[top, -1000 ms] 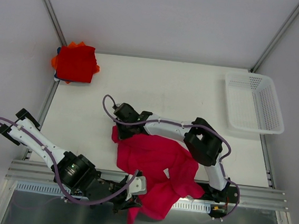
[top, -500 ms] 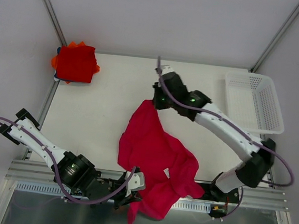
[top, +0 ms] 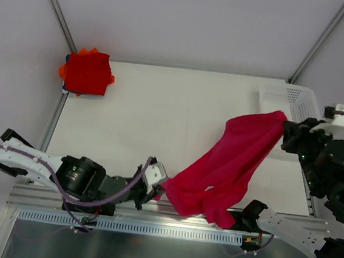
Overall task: Fold and stack the t-shirts
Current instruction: Flatten the tshirt out
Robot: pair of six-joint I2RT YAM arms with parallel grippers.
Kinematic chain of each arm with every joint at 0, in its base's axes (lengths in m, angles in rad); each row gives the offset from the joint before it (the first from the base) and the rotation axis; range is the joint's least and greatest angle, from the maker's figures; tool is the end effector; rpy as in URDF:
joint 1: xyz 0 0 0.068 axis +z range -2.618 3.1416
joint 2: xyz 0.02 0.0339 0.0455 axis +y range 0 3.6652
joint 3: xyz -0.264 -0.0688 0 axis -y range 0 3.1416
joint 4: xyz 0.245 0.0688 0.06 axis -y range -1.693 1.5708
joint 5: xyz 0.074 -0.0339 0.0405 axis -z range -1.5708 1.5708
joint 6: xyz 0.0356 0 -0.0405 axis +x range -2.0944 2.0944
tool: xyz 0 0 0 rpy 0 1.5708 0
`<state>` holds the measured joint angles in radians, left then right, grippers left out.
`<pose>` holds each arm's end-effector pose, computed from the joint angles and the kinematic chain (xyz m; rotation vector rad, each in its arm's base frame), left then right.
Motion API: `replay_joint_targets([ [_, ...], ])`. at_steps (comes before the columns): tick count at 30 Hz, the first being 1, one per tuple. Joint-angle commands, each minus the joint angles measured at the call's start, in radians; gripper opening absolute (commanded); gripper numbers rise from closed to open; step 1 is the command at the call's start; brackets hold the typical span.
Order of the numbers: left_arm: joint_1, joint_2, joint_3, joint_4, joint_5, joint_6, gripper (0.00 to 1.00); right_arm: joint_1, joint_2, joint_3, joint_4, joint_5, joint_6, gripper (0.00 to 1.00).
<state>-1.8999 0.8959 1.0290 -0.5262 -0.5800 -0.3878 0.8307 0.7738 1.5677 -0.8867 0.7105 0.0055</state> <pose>-0.0416 -0.1821 0.3719 1.0724 1.7130 -0.9600 0.0581 0.0292 0.5054 -0.1420 1.6352 0.0481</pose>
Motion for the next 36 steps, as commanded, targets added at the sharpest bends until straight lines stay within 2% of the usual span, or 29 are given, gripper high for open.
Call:
replay_joint_targets([
  [1, 0.14, -0.078, 0.133, -0.156, -0.086, 0.107, 0.0, -0.004, -0.057, -0.006, -0.095, 0.303, -0.091, 0.01],
  [2, 0.224, -0.103, 0.158, -0.178, -0.099, 0.125, 0.0, -0.004, -0.07, -0.011, -0.101, 0.332, -0.098, 0.01],
  [6, 0.364, -0.123, 0.27, -0.258, -0.161, 0.204, 0.0, -0.004, -0.108, -0.032, -0.126, 0.366, -0.082, 0.01],
  [13, 0.395, -0.071, 0.483, -0.495, -0.472, 0.247, 0.0, -0.002, -0.117, -0.029, -0.127, 0.448, -0.098, 0.0],
  [20, 0.398, -0.166, 0.566, -0.479, -0.618, 0.325, 0.0, -0.004, -0.122, -0.037, -0.126, 0.428, -0.081, 0.01],
  [24, 0.397, -0.202, 0.507, -0.416, -0.652, 0.379, 0.0, -0.002, -0.117, -0.064, -0.126, 0.406, -0.049, 0.01],
  [28, 0.397, -0.226, 0.393, -0.405, -0.531, 0.278, 0.0, -0.004, -0.123, -0.127, -0.127, 0.356, 0.025, 0.01],
  [29, 0.397, -0.219, 0.364, -0.4, -0.426, 0.242, 0.0, -0.004, -0.125, -0.142, -0.126, 0.343, 0.037, 0.0],
  [31, 0.398, -0.174, 0.272, -0.326, -0.271, 0.268, 0.0, -0.002, -0.13, -0.19, -0.126, 0.316, 0.074, 0.01],
  [32, 0.398, -0.149, 0.211, -0.286, -0.104, 0.324, 0.0, -0.004, -0.128, -0.202, -0.126, 0.302, 0.08, 0.0],
  [34, 0.401, -0.034, 0.165, -0.157, 0.036, 0.387, 0.0, -0.004, -0.117, -0.218, -0.124, 0.29, 0.08, 0.0],
  [35, 0.432, 0.012, 0.164, -0.126, 0.189, 0.45, 0.0, -0.002, -0.114, -0.218, -0.12, 0.276, 0.073, 0.0],
  [36, 0.459, 0.07, 0.184, -0.103, 0.269, 0.466, 0.0, -0.004, -0.113, -0.218, -0.113, 0.27, 0.048, 0.0],
])
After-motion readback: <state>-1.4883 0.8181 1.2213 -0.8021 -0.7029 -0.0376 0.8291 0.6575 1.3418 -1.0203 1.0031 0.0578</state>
